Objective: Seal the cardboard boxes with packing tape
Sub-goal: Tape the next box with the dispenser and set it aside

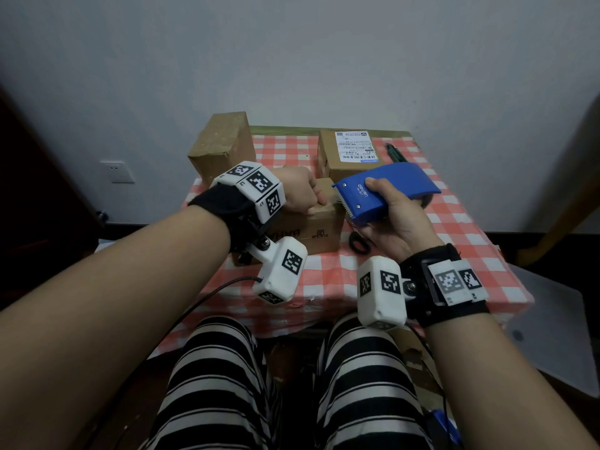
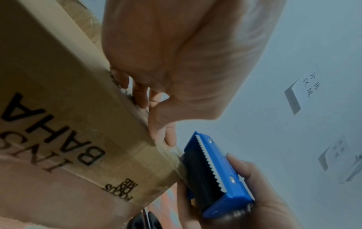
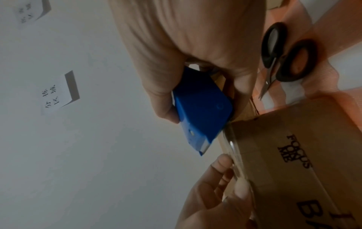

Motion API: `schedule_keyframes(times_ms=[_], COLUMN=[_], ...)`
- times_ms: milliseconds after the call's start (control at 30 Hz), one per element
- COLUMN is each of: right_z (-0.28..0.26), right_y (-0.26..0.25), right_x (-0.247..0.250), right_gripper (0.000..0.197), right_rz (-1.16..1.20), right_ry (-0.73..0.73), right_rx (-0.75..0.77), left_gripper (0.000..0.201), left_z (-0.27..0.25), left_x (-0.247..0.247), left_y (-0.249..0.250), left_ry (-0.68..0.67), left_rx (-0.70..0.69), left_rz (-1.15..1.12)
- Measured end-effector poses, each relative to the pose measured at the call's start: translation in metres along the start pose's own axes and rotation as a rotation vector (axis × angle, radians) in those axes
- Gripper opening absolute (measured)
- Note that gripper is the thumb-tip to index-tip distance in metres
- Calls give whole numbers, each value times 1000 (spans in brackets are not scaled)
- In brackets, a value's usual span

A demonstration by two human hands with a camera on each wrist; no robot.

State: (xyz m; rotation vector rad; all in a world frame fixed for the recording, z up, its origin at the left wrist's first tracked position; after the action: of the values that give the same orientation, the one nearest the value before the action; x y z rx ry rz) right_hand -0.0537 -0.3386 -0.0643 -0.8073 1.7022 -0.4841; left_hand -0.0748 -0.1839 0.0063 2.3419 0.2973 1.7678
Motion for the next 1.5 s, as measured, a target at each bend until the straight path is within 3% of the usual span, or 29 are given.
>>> schedule_keyframes(times_ms=[200, 400, 600, 767, 1200, 1400, 1500], right_z=[2, 2, -1, -3, -4, -5, -5], right_y=[5, 4, 2, 3, 5, 5, 5], right_x=[3, 2, 1, 0, 3, 2, 2], right_gripper=[58, 54, 52, 51, 51, 46, 51], right_rz=[56, 76, 12, -44, -62, -71, -72], right_ry=[-8, -29, -9, 14, 49, 33, 43], right_rx=[-60, -41, -35, -36, -41, -71, -66], left_gripper=[27, 30, 23, 19, 23, 43, 38], left_z=[1, -1, 0, 4, 9, 11, 14], left_x=[-2, -5, -13, -17, -20, -19, -22], left_y=[-4, -14, -20, -20, -21, -25, -25], left_ry=[4, -31, 112, 210, 266, 323, 354], left_rx=[12, 9, 4, 1, -143, -212, -197], left_rz=[-64, -280, -418, -453, -356, -395, -421])
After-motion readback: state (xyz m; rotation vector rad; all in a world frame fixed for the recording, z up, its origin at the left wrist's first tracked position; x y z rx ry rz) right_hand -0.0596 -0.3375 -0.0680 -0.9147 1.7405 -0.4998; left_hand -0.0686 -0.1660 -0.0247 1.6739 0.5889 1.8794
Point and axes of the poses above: each hand's wrist, its own z-axis towards the middle knuckle, its own x-axis out of the back of the hand, y = z × x, the point moved 4 cm from there along z, towards the middle knuckle, and after that the axes turned 8 degrees about z, right-handed, at the moved point
